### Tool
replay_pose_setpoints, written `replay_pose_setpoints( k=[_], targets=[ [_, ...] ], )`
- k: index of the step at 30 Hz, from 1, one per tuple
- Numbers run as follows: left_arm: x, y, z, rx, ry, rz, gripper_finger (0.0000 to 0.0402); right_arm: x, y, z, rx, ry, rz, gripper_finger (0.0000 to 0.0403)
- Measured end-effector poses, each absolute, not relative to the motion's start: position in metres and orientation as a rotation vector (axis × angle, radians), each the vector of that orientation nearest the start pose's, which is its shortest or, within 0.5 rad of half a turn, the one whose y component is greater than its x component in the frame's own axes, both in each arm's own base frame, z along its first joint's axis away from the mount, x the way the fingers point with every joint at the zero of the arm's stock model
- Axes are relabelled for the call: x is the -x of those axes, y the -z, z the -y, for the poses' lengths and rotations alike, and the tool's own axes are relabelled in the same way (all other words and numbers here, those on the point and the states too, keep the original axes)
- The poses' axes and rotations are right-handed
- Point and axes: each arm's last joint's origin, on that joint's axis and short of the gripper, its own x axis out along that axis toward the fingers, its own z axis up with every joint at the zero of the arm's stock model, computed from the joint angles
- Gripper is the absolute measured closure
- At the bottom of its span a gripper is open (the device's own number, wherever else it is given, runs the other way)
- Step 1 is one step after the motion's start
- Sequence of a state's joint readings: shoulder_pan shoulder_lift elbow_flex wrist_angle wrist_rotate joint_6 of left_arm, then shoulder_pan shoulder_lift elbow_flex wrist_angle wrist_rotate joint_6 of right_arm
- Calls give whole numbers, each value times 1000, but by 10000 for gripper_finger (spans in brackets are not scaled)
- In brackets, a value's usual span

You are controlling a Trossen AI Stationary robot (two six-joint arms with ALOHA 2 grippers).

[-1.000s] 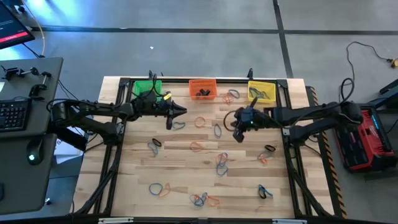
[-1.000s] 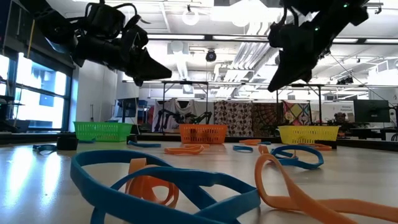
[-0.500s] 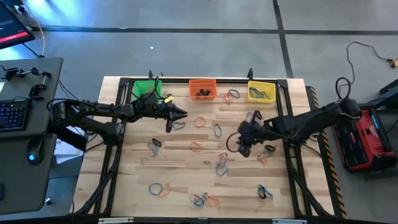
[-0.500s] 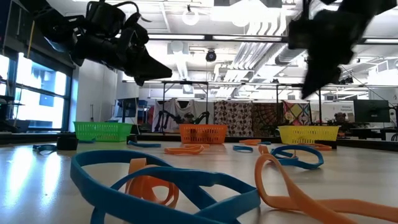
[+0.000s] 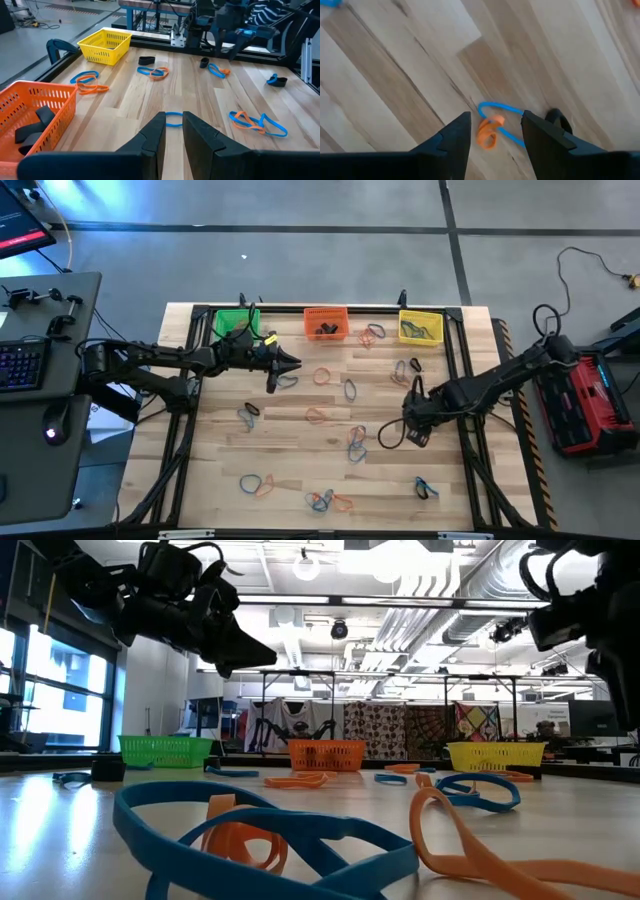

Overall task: Sort rubber bands into baskets
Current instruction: Put the blue rubber band into the yellow bin

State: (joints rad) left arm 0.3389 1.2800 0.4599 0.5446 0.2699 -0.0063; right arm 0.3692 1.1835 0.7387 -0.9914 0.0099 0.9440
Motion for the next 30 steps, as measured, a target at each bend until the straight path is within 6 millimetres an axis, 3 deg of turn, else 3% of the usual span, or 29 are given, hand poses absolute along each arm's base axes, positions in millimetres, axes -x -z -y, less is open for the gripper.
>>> replay_pose_setpoints(
  k=[15, 30],
  targets=[
    [-236, -192, -75, 90, -70, -264, 344, -171, -189, -71, -458, 342, -1524, 238],
    [-236, -192, -75, 88, -70, -264, 344, -191, -162, -78, -249, 169, -1594, 238]
  ],
)
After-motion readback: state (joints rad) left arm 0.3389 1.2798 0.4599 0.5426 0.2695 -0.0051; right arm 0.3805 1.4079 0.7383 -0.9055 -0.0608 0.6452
